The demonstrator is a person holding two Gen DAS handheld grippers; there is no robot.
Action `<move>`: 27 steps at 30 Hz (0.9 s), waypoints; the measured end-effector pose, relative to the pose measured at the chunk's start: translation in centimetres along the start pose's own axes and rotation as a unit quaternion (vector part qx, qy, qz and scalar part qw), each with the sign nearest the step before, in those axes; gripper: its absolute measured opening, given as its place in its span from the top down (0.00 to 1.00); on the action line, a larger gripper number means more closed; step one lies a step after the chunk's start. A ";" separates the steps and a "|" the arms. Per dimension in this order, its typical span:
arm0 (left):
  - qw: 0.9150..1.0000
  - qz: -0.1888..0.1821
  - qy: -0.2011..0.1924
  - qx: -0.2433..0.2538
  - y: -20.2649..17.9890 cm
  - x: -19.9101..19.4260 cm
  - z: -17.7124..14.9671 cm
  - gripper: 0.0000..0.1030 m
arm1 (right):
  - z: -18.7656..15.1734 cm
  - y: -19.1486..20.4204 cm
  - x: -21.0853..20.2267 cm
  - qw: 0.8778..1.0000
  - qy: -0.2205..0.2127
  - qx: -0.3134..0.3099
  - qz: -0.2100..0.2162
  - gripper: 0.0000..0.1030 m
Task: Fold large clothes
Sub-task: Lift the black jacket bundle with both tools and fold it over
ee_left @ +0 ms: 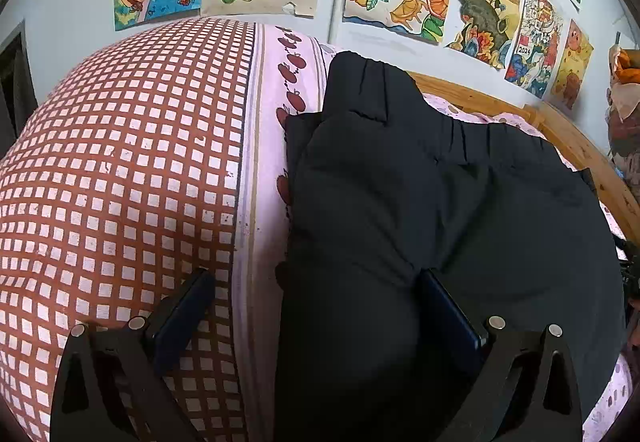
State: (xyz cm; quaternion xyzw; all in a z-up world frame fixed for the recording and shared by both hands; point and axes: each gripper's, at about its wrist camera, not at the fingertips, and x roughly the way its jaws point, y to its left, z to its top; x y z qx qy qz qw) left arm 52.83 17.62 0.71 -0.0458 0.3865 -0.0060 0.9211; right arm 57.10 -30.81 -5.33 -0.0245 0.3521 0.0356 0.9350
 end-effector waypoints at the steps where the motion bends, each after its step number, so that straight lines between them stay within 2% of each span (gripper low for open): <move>1: 1.000 -0.004 0.001 0.000 0.0 0.0 0.0 0.00 | -0.2 -0.5 0.4 1.000 0.006 0.013 0.016 0.02; 4: 1.000 -0.022 0.009 -0.002 0.3 0.2 0.1 0.00 | -0.8 -2.5 1.9 0.994 0.032 0.068 0.084 0.02; 7: 0.999 -0.047 0.018 -0.003 0.7 0.5 0.4 0.00 | -1.5 -4.2 3.6 0.981 0.055 0.115 0.148 0.01; 13: 0.993 -0.112 0.046 0.001 0.8 1.7 0.9 0.00 | -2.5 -4.4 5.1 0.970 0.068 0.129 0.193 0.01; 16: 0.986 -0.153 0.071 0.010 0.3 2.6 1.0 0.00 | -2.6 -3.9 5.3 0.963 0.080 0.122 0.227 0.01; 21: 0.967 -0.216 0.132 0.009 -0.6 5.1 1.4 0.00 | -2.3 -2.9 5.4 0.948 0.103 0.101 0.282 0.01; 23: 0.964 -0.222 0.145 0.007 -1.0 5.7 1.6 0.00 | -2.3 -2.4 5.3 0.939 0.111 0.095 0.311 0.01; 27: 0.970 -0.196 0.144 0.026 -2.3 5.6 1.6 0.00 | -2.4 -2.0 5.3 0.934 0.117 0.094 0.325 0.01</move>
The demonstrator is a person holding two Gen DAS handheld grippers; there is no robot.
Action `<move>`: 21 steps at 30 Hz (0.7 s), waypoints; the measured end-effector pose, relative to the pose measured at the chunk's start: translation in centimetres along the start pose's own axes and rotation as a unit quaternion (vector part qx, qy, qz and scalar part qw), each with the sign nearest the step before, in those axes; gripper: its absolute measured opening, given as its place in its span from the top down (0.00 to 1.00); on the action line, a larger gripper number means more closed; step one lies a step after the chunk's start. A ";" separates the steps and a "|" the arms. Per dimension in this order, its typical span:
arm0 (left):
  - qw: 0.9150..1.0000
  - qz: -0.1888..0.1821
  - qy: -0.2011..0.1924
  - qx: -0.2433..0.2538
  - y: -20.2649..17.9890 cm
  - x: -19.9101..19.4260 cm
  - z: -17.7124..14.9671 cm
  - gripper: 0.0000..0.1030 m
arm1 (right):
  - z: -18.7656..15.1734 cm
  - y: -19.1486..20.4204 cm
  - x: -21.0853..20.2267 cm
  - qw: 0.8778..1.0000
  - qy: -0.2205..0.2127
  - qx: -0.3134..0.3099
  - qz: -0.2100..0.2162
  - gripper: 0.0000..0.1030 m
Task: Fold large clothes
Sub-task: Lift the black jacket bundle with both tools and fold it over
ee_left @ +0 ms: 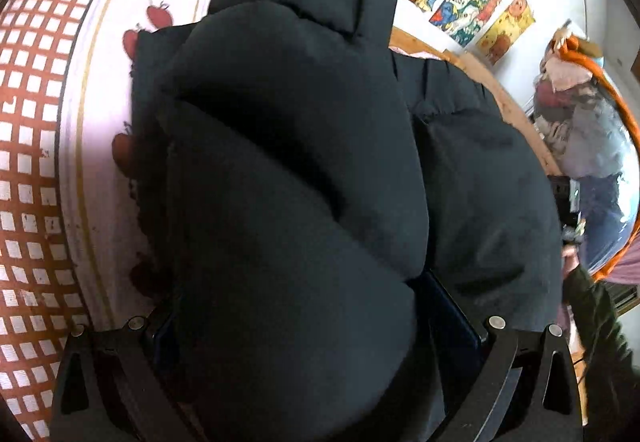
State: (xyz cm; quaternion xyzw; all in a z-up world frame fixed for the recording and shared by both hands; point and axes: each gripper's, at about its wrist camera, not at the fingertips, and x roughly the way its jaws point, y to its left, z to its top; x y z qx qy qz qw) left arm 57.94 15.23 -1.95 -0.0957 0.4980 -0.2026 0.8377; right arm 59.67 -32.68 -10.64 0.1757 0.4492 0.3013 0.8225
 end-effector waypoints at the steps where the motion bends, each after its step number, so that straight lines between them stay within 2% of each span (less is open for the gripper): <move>1: 1.000 0.007 -0.002 0.003 -0.3 0.0 -0.2 0.00 | 0.0 -0.2 0.3 1.000 0.005 0.010 -0.003 0.01; 4: 0.999 0.030 -0.009 0.011 -1.1 0.1 -0.3 0.00 | 0.2 -0.6 1.3 0.999 0.004 0.043 -0.020 0.01; 10: 0.998 0.056 -0.016 0.027 -2.3 0.0 -0.1 0.00 | -0.2 -0.3 1.6 0.999 -0.006 0.043 -0.012 0.01; 17: 0.996 0.080 -0.018 0.043 -3.7 0.2 0.2 0.00 | 0.1 -0.2 1.3 0.999 -0.007 0.036 -0.026 0.01; 20: 0.994 0.092 -0.021 0.054 -4.7 0.1 0.3 0.07 | 0.1 0.4 1.0 0.999 -0.006 0.028 -0.035 0.04; 21: 0.993 0.096 -0.023 0.059 -5.1 0.0 0.3 0.12 | 0.2 0.8 0.9 0.999 -0.008 0.027 -0.039 0.06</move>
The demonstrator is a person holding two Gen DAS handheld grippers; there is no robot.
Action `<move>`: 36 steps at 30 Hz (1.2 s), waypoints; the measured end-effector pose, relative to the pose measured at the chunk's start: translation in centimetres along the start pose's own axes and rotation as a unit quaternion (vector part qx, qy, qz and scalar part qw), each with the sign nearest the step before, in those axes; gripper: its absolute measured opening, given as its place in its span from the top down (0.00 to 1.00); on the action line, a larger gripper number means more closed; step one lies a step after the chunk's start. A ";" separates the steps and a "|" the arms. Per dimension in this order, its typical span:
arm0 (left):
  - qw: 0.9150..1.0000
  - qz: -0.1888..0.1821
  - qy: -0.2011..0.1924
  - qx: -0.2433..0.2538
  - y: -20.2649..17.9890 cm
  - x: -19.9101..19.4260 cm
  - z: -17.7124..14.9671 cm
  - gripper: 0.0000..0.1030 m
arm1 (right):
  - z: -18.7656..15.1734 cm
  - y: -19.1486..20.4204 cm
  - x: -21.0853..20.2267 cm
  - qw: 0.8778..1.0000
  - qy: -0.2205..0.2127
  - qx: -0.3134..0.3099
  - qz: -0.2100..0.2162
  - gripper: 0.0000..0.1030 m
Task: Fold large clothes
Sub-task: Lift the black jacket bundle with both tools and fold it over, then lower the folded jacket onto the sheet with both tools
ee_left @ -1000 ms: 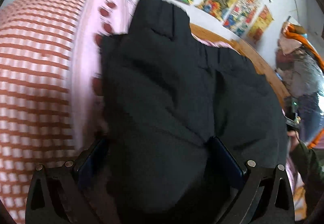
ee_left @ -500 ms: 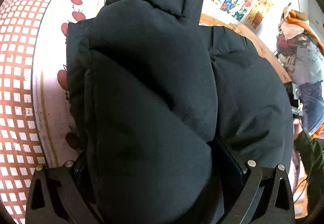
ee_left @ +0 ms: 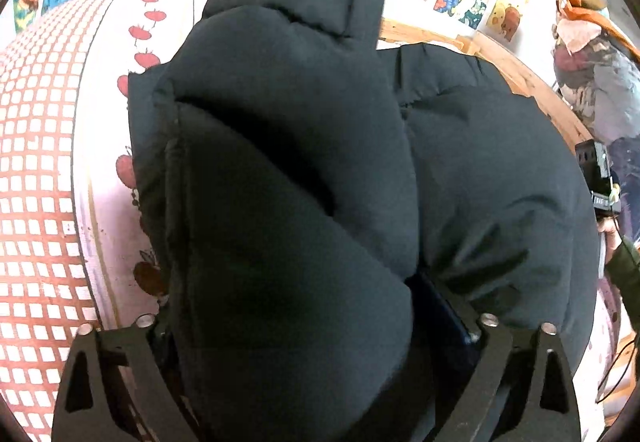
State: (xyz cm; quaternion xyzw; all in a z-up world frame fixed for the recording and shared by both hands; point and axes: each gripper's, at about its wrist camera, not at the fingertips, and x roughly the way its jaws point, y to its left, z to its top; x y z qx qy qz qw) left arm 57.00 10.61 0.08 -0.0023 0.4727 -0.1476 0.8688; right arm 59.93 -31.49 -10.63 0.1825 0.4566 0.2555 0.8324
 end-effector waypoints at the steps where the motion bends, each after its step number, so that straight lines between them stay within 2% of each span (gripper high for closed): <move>1: 1.000 0.005 -0.001 0.005 -0.2 -0.2 0.0 0.18 | 0.0 0.1 -0.2 1.000 -0.002 0.000 -0.002 0.09; 6: 1.000 0.023 -0.007 0.014 -1.2 -1.2 0.0 0.45 | -0.2 1.0 -1.7 1.000 -0.020 0.011 -0.018 0.31; 8: 0.999 0.028 -0.010 0.012 -1.5 -1.7 0.0 0.51 | -0.4 1.2 -2.1 1.000 -0.021 0.016 -0.013 0.46; 12: 0.999 0.047 -0.022 0.016 -1.2 -2.7 -0.7 0.60 | -1.0 2.5 -2.3 0.999 -0.027 0.000 -0.039 0.53; 16: 0.994 0.089 -0.035 0.044 -2.0 -3.5 -1.4 0.69 | -1.2 3.3 -2.9 0.998 -0.035 -0.005 -0.049 0.64; 19: 0.989 0.120 -0.047 0.071 -3.6 -4.1 -1.7 0.73 | -1.7 4.2 -3.3 0.997 -0.042 -0.015 -0.063 0.69; 22: 0.986 0.135 -0.058 0.085 -4.4 -4.7 -2.1 0.75 | -2.0 4.9 -3.9 0.996 -0.052 -0.016 -0.072 0.73; 26: 0.987 0.126 -0.065 0.075 -3.6 -6.3 -2.8 0.77 | -2.0 5.5 -4.9 0.995 -0.063 -0.010 -0.076 0.78; 36: 0.989 0.115 -0.086 0.043 -3.8 -8.7 -2.6 0.80 | -1.5 7.5 -7.3 0.994 -0.087 -0.002 -0.073 0.83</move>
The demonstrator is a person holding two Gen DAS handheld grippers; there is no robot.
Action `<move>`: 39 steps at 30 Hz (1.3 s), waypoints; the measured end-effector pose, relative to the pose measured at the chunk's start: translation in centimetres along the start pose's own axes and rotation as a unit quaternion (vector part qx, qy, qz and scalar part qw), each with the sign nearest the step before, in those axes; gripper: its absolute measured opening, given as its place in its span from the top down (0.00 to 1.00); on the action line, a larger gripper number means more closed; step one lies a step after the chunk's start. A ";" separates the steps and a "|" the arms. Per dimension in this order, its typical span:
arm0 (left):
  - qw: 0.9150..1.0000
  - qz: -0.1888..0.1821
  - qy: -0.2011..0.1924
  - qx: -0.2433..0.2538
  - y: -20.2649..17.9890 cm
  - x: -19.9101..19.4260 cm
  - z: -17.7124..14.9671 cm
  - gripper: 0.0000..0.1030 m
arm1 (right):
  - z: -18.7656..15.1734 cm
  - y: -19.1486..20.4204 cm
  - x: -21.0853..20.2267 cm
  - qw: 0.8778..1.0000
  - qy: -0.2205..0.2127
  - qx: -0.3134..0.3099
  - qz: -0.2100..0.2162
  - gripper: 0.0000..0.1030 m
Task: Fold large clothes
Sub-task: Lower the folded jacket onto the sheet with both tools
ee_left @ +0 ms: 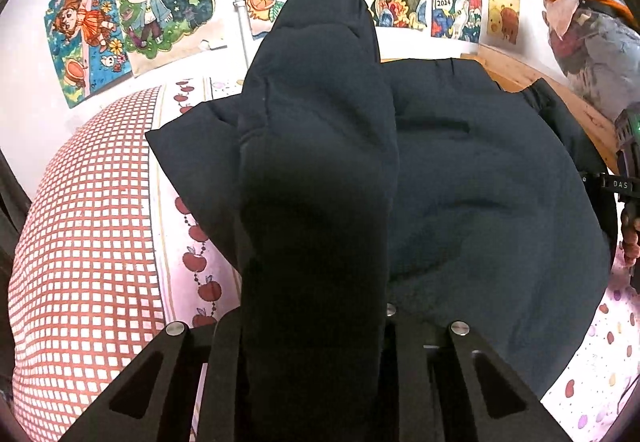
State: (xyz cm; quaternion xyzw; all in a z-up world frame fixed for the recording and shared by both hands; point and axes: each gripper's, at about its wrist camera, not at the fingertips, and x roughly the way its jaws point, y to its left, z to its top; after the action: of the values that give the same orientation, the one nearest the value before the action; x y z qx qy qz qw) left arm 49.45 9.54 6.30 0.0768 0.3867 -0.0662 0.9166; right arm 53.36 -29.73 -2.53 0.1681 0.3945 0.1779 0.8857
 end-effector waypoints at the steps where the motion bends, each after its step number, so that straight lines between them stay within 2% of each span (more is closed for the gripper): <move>1: 1.000 0.001 -0.002 -0.003 0.0 -0.3 0.1 0.80 | 0.1 0.1 -0.3 1.000 -0.003 0.001 0.004 0.83; 11: 1.000 -0.003 0.003 -0.026 0.7 -4.9 0.6 0.81 | -0.1 2.6 -4.0 0.999 -0.028 -0.005 0.020 0.85; 17: 0.999 -0.001 0.022 -0.029 1.3 -8.0 0.1 0.81 | -1.8 4.4 -7.1 0.999 -0.019 -0.023 0.024 0.85; 23: 0.998 -0.004 0.050 -0.039 1.9 -9.5 -1.9 0.81 | -3.9 6.0 -9.6 0.999 0.004 -0.033 0.012 0.85; 29: 0.998 -0.014 0.052 -0.044 2.0 -9.2 -4.7 0.81 | -5.9 6.9 -10.3 0.999 0.015 -0.038 -0.014 0.85; 34: 0.998 -0.018 0.045 -0.029 2.0 -8.1 -5.6 0.80 | -6.8 8.0 -10.2 0.995 0.009 -0.074 -0.064 0.85; 39: 0.998 -0.029 0.042 -0.046 2.5 -5.9 -6.7 0.78 | -7.6 9.2 -9.2 0.987 -0.001 -0.122 -0.108 0.85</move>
State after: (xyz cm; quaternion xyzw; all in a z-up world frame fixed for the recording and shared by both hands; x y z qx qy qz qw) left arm 41.09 13.63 6.14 0.0263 0.4295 -0.0712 0.8999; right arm 40.17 -24.52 2.59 0.0151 0.3850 0.1274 0.9139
